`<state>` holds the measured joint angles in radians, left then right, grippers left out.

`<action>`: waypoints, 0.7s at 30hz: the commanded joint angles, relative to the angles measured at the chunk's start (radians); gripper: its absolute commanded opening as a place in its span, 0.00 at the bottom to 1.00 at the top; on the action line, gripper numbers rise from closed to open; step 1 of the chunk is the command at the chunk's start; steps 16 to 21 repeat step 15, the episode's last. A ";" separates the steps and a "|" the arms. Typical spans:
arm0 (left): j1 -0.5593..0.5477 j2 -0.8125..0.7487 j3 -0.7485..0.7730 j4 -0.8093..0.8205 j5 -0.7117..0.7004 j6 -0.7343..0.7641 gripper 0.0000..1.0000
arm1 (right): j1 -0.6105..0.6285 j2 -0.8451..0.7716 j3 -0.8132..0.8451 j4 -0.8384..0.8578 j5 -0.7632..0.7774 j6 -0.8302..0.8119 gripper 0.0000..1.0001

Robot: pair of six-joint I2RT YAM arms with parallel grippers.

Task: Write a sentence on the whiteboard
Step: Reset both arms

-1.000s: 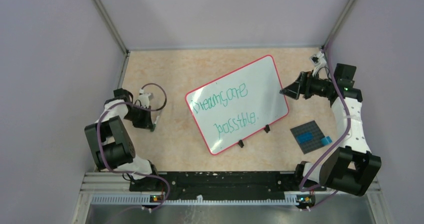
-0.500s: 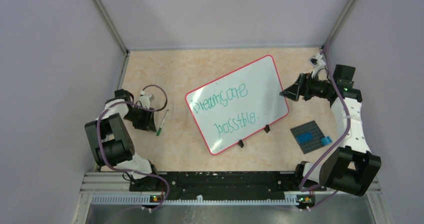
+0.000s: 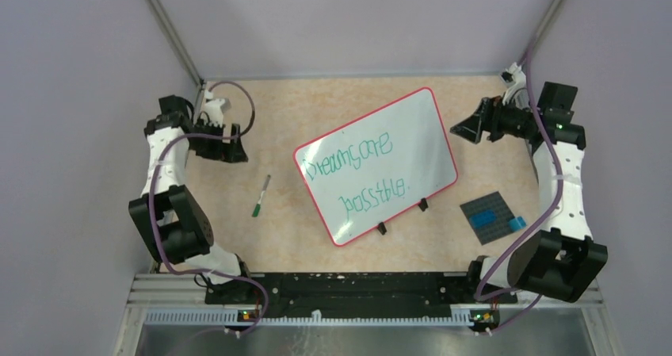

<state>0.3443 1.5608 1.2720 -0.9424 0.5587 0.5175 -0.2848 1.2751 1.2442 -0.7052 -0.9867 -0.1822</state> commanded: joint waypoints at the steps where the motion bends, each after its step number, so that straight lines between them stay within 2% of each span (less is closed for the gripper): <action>1: -0.008 0.018 0.231 -0.005 0.114 -0.082 0.99 | -0.011 0.051 0.154 0.013 0.044 -0.008 0.82; 5: -0.006 0.067 0.441 0.034 0.133 -0.207 0.99 | -0.012 0.106 0.286 -0.003 0.115 -0.015 0.82; 8: -0.003 0.077 0.515 0.111 0.070 -0.317 0.99 | -0.043 0.148 0.367 0.004 0.154 0.002 0.83; 15: -0.001 0.024 0.429 0.269 0.006 -0.413 0.99 | -0.117 0.211 0.435 0.025 0.139 0.039 0.83; 21: -0.001 0.024 0.429 0.269 0.006 -0.413 0.99 | -0.117 0.211 0.435 0.025 0.139 0.039 0.83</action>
